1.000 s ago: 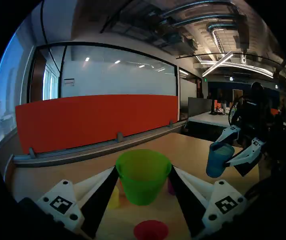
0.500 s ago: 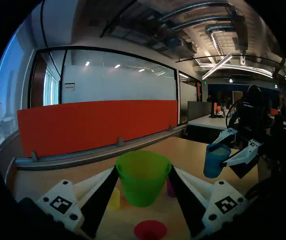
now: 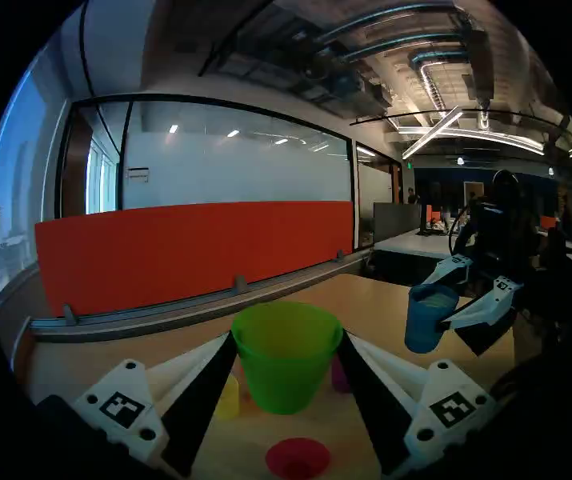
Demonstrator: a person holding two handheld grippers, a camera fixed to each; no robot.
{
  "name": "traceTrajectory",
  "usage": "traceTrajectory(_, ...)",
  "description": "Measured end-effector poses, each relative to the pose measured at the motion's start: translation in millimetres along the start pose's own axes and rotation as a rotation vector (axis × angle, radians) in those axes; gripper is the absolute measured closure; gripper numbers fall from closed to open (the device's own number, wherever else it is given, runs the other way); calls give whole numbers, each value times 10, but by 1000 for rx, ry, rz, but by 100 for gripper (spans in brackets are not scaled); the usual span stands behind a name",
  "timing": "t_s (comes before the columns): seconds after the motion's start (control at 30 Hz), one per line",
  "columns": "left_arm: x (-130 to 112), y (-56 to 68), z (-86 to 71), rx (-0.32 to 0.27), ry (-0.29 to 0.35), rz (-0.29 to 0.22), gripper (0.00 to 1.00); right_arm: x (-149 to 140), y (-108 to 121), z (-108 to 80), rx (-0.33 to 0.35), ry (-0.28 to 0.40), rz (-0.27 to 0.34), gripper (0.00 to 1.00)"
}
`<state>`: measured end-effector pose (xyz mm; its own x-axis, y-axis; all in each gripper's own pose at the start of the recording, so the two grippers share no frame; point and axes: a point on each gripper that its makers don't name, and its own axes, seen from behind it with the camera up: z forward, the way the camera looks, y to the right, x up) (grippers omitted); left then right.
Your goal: Pour water
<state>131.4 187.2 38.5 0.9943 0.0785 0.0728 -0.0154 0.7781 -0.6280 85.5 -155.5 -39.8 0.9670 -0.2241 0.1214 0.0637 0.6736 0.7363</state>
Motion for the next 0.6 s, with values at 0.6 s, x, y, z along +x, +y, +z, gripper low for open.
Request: traceTrajectory(0.6, -78, 35, -115, -14, -4, -13, 12, 170, -59, 74, 24, 39, 0, 9)
